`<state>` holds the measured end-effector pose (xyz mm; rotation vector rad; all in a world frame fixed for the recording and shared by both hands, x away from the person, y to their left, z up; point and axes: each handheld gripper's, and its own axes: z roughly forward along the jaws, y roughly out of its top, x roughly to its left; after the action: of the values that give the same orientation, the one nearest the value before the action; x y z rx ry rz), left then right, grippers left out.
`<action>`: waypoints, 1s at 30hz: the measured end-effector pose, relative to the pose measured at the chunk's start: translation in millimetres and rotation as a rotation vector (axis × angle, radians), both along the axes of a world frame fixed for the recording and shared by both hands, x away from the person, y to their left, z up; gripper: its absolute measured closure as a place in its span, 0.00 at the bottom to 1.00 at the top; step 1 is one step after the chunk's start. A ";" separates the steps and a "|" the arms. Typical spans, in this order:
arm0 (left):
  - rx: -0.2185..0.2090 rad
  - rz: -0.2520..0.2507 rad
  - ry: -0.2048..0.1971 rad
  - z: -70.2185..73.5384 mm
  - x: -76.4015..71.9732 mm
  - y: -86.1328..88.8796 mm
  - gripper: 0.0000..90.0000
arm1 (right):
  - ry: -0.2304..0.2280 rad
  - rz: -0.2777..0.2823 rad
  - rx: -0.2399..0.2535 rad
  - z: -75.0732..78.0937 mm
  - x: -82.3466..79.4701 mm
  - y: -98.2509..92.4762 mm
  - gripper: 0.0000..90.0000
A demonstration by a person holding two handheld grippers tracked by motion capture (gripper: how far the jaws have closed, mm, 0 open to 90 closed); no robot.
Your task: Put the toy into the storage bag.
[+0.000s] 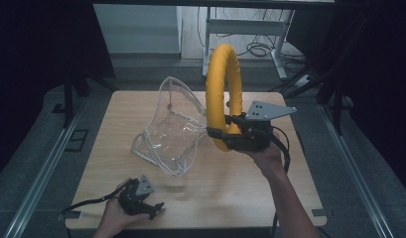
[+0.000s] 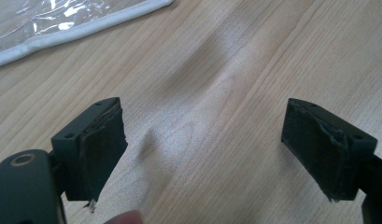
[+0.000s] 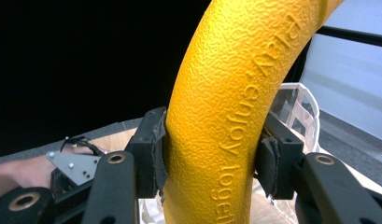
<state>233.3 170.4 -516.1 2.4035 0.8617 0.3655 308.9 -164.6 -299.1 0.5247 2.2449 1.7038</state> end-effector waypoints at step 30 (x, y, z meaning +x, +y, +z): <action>-0.003 0.001 -0.003 0.8 -0.2 0.8 0.15 | -0.084 0.055 0.050 34.4 -5.6 32.4 0.55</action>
<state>233.1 171.2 -515.3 2.3993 0.8611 0.3677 303.3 -132.2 -264.7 0.3979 2.1816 1.7785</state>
